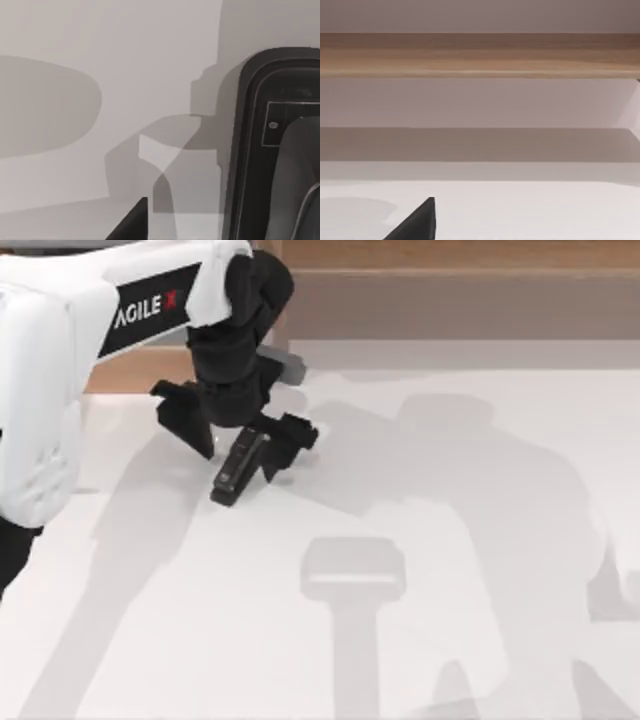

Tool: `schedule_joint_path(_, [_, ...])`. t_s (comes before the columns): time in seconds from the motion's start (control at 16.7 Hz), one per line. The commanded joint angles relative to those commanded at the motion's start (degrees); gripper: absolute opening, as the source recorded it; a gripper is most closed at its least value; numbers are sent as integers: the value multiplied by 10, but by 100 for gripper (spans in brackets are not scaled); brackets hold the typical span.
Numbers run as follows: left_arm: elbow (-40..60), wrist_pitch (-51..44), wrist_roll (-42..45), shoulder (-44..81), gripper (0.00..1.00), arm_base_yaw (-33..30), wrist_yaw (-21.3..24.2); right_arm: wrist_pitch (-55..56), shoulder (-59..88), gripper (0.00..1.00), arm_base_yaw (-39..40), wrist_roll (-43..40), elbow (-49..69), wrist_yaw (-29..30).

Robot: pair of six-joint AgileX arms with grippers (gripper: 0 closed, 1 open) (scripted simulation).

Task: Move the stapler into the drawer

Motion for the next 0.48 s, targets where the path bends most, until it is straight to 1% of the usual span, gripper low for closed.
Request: schedule_joint_path(0.48, [0, 0, 0, 0, 2, 0, 0, 0, 0, 100, 0, 0, 0, 0])
